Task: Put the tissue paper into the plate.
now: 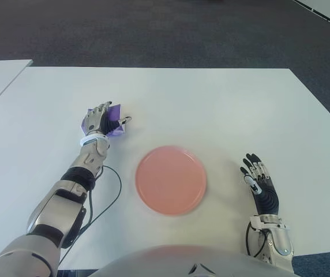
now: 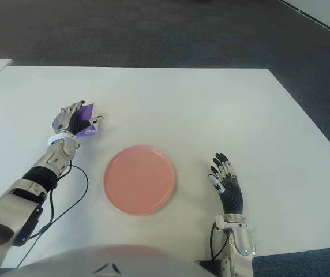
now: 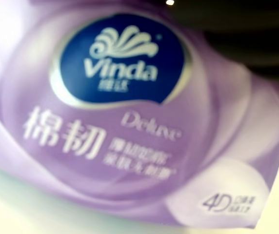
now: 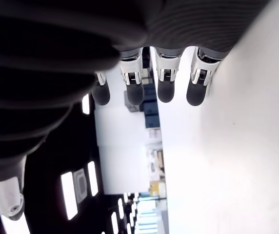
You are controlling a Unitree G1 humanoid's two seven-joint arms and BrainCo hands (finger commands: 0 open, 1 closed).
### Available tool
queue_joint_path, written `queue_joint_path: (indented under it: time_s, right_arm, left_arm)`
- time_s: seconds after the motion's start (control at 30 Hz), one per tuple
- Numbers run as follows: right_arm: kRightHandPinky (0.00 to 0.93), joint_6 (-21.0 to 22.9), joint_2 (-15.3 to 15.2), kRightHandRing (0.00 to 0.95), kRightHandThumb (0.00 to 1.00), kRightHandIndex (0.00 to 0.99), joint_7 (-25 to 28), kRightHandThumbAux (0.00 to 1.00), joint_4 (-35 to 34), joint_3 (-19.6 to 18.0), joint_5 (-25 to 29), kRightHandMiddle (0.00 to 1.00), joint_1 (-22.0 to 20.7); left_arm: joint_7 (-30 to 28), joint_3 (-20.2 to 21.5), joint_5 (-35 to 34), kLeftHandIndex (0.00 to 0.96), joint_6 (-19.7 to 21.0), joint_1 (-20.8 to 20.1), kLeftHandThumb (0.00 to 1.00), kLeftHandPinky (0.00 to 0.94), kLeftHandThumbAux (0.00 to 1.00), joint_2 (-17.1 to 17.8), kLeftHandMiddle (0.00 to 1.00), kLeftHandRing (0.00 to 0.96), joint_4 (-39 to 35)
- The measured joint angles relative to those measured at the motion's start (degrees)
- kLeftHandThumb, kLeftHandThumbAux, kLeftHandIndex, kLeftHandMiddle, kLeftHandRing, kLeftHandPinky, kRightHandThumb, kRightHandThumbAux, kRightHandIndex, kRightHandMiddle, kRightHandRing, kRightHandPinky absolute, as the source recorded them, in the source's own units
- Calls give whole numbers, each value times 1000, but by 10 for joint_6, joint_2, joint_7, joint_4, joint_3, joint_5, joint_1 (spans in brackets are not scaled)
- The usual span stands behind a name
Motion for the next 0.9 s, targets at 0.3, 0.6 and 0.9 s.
queue_joint_path:
  time_s: [0.3,0.6,0.9]
  right_arm:
    - [0,6,-3,0,1,0,5,543,-3,-7,4,0,-2]
    - [0,6,-2,0,0,0,15,504,-3,-11,15,0,-6]
    - [0,-2,-2,0,0,0,25,482,5,-14,16,0,-20]
  left_arm:
    - [88,-28,42,167,21,5,159,137,312,-10,117,106,26]
    - [122,-51,63,107,49,3,171,25,330,-12,44,24,49]
    - [125,-79,86,6,64,-3,114,0,326,-10,1,0,69]
